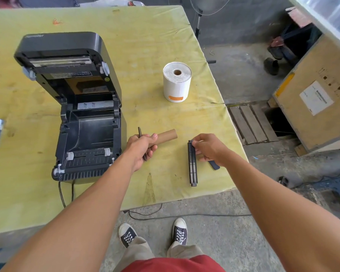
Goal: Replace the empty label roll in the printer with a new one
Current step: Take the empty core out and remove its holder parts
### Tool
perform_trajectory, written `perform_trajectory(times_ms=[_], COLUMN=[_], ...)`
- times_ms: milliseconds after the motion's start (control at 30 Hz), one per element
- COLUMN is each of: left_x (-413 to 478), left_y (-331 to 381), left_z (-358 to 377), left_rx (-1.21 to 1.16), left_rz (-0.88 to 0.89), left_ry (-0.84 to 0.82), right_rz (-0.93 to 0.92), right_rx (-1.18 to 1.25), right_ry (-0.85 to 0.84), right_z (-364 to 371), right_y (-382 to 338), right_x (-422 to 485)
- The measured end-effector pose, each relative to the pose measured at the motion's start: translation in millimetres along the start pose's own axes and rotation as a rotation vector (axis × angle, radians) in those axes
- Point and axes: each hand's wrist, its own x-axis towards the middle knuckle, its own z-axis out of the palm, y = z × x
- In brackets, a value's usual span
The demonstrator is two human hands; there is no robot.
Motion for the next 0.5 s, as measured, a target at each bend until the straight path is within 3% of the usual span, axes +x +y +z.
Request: perform_trajectory(times_ms=[267, 500], left_x=[1, 1], left_y=[-3, -4], left_z=[-5, -1], left_rx=[-0.006, 0.002], left_rz=[-0.011, 0.002], left_ry=[0.016, 0.02], right_rz=[-0.082, -0.085], right_rx=[-0.121, -0.169], right_ry=[0.134, 0.092], right_z=[-7, 3], right_y=[-3, 0], right_x=[11, 15])
